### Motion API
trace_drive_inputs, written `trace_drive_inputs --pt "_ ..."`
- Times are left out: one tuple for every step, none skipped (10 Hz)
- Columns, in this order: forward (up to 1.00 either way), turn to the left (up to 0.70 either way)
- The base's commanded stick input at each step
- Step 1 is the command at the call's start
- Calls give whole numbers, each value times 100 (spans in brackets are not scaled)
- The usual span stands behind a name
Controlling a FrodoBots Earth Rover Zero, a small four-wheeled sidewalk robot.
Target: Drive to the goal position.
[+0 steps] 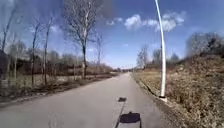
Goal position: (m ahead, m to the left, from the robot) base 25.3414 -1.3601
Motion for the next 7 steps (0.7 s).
trace_drive_inputs --pt "85 11" --pt "85 0" --pt "85 0" --pt "85 0" --pt "85 0" --pt "85 0" --pt "85 0"
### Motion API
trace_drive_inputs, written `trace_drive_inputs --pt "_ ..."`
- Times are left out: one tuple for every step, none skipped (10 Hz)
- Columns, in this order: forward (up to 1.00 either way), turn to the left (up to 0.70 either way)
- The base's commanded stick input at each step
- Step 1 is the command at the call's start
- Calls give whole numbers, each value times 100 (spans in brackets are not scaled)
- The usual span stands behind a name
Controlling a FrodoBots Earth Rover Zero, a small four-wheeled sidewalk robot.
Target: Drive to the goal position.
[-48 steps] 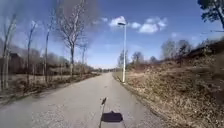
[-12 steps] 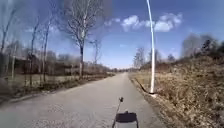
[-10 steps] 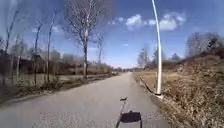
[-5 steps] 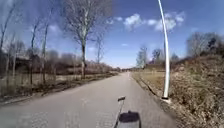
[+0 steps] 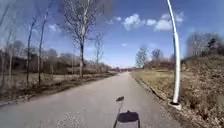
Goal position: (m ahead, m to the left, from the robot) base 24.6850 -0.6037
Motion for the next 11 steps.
trace_drive_inputs --pt "85 0" --pt "85 0" --pt "85 0" --pt "85 0" --pt "85 0" --pt "85 0" --pt "85 0" --pt "85 0" --pt "85 0" --pt "85 0" --pt "97 0"
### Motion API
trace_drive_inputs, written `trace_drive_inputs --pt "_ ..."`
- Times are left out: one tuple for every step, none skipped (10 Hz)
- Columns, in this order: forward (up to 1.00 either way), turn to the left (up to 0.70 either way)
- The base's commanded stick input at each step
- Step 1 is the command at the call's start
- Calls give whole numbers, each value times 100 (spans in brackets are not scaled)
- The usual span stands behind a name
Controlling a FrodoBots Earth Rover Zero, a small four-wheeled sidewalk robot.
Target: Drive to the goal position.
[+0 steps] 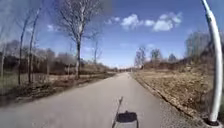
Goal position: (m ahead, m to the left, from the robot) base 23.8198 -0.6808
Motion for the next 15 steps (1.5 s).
trace_drive_inputs --pt "100 0" --pt "100 0" --pt "100 0" --pt "100 0" --pt "100 0" --pt "100 0" --pt "100 0" --pt "100 0" --pt "100 0" --pt "100 0" --pt "100 0" --pt "100 0" --pt "100 0" --pt "100 0" --pt "100 0"
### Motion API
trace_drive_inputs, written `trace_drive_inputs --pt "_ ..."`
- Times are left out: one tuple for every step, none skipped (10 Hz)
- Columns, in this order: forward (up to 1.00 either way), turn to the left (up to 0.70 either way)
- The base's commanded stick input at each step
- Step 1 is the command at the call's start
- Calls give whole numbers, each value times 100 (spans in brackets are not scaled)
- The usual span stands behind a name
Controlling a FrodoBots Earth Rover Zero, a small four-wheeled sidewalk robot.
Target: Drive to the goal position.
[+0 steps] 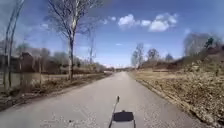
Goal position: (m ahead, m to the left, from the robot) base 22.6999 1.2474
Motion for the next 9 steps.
trace_drive_inputs --pt "100 -21" --pt "100 -27" --pt "100 -8" --pt "100 0" --pt "100 0" --pt "100 0" --pt "100 0" --pt "100 0" --pt "100 -3"
